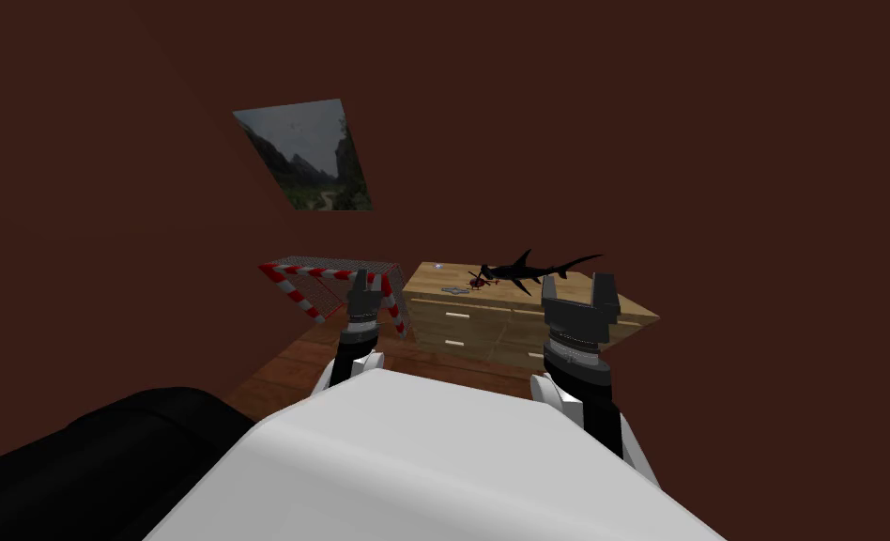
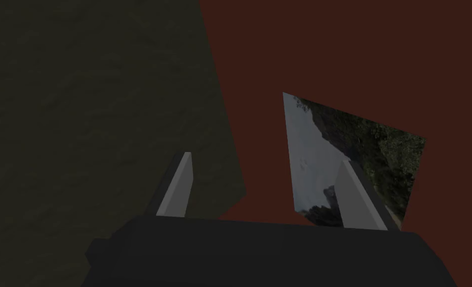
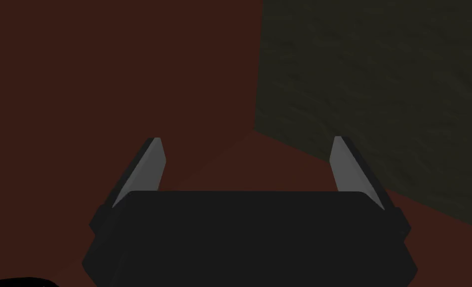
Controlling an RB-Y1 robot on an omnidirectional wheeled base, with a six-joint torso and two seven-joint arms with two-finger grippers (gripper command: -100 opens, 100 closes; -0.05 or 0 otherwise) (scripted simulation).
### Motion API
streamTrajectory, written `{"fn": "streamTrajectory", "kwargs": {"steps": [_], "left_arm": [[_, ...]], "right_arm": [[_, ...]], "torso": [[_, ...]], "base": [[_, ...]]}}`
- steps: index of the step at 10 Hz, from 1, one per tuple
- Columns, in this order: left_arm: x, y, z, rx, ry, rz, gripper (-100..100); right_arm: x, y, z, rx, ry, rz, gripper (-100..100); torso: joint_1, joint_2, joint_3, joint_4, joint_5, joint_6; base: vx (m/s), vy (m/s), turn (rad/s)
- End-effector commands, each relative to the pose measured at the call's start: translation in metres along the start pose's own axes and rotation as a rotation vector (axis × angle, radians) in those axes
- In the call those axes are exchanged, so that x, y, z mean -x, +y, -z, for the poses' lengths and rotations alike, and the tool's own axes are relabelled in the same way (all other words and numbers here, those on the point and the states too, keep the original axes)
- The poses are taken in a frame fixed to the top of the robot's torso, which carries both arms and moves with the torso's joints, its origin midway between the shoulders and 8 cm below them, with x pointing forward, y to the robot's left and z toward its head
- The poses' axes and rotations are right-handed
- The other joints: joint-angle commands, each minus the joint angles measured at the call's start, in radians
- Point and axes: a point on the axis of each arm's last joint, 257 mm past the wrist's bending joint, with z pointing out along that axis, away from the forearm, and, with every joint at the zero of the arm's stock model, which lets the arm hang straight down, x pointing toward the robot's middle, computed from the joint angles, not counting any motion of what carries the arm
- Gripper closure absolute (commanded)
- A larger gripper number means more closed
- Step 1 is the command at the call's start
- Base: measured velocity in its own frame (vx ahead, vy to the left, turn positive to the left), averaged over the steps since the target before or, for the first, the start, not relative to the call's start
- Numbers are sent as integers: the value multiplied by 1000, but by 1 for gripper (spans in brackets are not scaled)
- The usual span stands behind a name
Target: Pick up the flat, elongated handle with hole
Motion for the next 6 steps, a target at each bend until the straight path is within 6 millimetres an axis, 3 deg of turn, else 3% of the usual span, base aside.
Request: {"fn": "streamTrajectory", "kwargs": {"steps": [1,6], "left_arm": [[-5,5,-4,9,40,-19,-100],[-13,31,-28,58,139,-112,-100]], "right_arm": [[0,0,0,0,0,0,0],[0,0,0,0,0,0,0]], "torso": [[0,0,0,0,0,0],[-3,0,0,0,-1,0]], "base": [[1,-12,-21],[-3,-37,-40]]}}
